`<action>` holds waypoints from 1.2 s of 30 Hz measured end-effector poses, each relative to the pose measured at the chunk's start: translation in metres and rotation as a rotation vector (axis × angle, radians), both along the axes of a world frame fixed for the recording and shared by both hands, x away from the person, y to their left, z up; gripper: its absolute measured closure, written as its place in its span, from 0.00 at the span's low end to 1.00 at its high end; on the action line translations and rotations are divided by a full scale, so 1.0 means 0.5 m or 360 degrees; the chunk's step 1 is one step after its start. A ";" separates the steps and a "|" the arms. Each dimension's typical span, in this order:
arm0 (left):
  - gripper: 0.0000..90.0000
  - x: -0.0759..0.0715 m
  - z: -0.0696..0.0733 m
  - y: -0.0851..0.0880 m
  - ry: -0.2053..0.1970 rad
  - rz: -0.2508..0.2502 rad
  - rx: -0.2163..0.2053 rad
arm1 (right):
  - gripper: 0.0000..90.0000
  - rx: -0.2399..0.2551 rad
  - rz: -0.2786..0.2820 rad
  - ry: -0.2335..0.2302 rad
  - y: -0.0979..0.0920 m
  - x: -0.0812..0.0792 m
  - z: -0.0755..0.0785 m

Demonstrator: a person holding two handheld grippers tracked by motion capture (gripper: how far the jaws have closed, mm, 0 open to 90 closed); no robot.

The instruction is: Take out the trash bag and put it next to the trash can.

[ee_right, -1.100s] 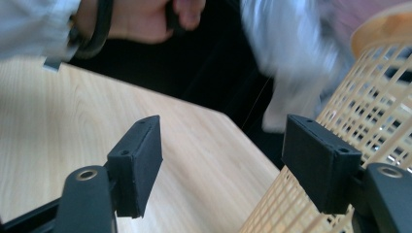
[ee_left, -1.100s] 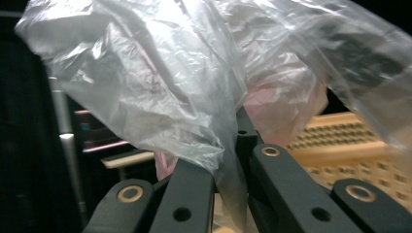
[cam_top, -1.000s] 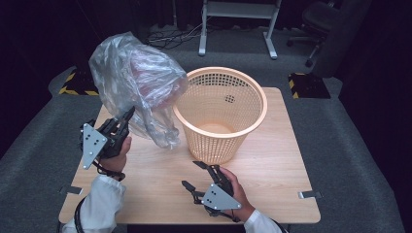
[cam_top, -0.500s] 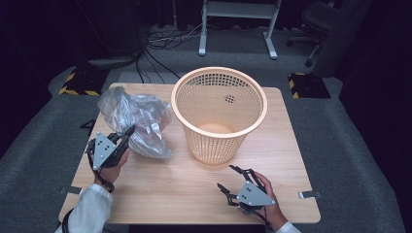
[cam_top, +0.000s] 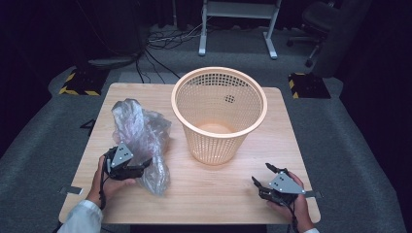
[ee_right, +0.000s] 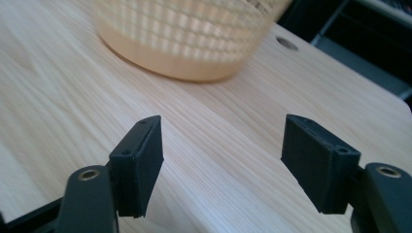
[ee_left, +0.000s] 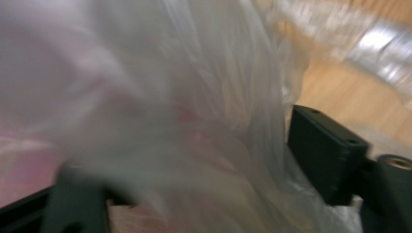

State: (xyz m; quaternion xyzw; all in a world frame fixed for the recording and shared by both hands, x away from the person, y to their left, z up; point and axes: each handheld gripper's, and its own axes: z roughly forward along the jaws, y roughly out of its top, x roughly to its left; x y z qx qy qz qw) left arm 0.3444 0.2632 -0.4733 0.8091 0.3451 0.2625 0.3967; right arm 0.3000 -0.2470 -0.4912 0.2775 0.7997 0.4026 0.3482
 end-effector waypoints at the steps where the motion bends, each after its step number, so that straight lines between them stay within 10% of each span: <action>1: 0.27 0.000 0.000 0.000 0.0000 0.0000 0.0000 | 0.35 0.0000 0.0000 0.0000 0.000 0.000 0.000; 18: 0.25 -0.067 -0.055 0.054 0.0461 0.0104 -0.0112 | 0.33 0.0180 -0.0197 0.0371 -0.098 0.029 -0.007; 28: 0.25 -0.082 -0.064 0.058 0.0370 0.0054 -0.0016 | 0.30 0.0164 -0.0239 0.0626 -0.116 0.044 -0.025; 36: 0.25 -0.080 -0.065 0.061 0.0370 0.0026 -0.0015 | 0.28 0.0177 -0.0214 0.0655 -0.117 0.045 -0.026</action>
